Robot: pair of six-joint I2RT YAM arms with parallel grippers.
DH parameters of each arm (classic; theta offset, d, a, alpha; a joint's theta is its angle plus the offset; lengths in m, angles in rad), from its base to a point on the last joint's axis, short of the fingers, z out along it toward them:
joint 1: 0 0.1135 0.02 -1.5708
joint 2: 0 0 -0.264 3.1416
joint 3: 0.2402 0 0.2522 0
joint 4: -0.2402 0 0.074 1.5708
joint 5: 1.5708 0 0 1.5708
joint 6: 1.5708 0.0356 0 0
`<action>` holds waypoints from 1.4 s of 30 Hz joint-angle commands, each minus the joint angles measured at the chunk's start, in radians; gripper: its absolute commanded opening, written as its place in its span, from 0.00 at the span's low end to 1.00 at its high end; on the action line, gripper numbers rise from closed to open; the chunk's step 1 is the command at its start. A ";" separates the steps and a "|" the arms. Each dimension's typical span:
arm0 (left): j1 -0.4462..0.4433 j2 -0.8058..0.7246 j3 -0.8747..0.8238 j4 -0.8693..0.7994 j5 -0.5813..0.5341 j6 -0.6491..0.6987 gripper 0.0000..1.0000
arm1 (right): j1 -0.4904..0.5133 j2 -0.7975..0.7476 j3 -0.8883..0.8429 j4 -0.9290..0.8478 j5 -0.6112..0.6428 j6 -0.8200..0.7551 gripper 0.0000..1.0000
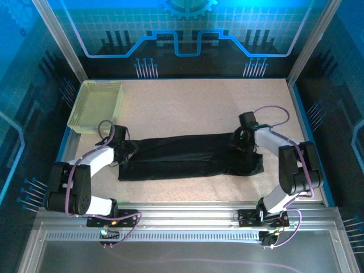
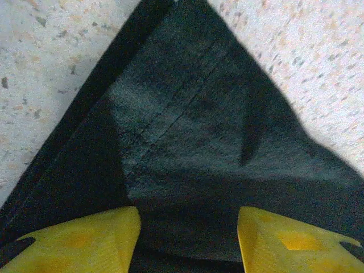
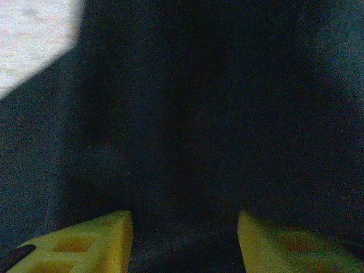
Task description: Fold the inside-out t-shirt
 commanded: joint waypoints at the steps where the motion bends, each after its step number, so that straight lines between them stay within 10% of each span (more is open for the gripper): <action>1: 0.045 -0.007 -0.058 -0.006 -0.018 -0.050 0.54 | -0.069 0.001 -0.036 0.010 0.024 0.040 0.52; 14: -0.042 -0.113 0.180 -0.059 -0.036 0.053 0.65 | 0.012 -0.135 0.125 0.027 0.010 -0.097 0.56; 32: 0.117 0.199 0.073 0.180 0.076 -0.021 0.60 | -0.270 0.214 0.172 0.128 -0.111 0.011 0.50; 42: 0.096 0.057 0.173 0.045 0.074 0.055 0.65 | -0.171 -0.029 0.208 -0.022 0.001 -0.116 0.56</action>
